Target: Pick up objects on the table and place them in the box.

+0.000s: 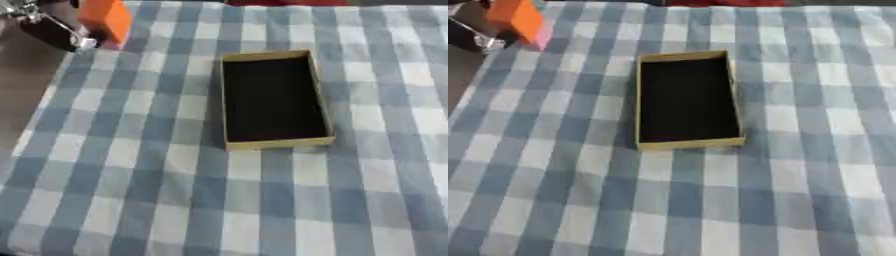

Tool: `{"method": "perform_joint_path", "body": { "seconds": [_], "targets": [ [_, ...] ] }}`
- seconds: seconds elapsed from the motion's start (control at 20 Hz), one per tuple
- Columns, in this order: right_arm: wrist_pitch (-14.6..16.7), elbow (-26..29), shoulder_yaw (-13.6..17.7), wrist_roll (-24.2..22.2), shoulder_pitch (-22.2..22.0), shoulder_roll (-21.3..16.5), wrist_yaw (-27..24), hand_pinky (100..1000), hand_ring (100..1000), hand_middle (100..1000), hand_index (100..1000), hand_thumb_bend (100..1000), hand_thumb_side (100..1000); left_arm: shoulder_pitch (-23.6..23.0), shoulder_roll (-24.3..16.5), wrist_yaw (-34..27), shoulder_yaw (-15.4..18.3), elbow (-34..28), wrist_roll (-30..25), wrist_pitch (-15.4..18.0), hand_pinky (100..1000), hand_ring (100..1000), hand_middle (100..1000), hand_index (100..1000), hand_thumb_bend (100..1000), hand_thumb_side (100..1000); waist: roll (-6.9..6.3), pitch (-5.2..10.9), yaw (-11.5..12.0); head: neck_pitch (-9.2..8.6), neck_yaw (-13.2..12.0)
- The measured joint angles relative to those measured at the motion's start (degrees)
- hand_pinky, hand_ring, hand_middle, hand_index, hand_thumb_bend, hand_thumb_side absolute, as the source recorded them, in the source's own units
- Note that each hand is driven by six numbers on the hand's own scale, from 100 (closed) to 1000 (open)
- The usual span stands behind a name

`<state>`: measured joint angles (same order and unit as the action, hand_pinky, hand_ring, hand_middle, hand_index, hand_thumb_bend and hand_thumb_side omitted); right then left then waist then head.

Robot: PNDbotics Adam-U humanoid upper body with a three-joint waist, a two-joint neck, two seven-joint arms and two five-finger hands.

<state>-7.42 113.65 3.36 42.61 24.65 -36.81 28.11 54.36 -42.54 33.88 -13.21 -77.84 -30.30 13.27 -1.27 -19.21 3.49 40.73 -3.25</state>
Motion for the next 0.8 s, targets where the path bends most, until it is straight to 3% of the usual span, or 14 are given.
{"method": "perform_joint_path", "body": {
  "seconds": [0.4, 0.8],
  "targets": [
    [0.79, 0.00, -0.99, -0.85, 1.32, 0.82, -0.04, 771, 736, 734, 791, 100, 1000, 3.32, 6.36, -4.19, -2.13, -2.77, -1.57, -1.34, 608, 687, 555, 702, 100, 100, -1.31, 0.14, -2.17, 0.06, 0.07],
    [1.26, 0.00, -1.66, -1.67, 2.29, 0.86, -0.37, 769, 735, 731, 790, 100, 1000, 6.20, 10.96, -2.04, -3.56, -3.10, -1.70, -1.48, 604, 683, 552, 695, 100, 100, -2.33, -0.82, -4.01, 0.07, -0.06]
  ]
}}
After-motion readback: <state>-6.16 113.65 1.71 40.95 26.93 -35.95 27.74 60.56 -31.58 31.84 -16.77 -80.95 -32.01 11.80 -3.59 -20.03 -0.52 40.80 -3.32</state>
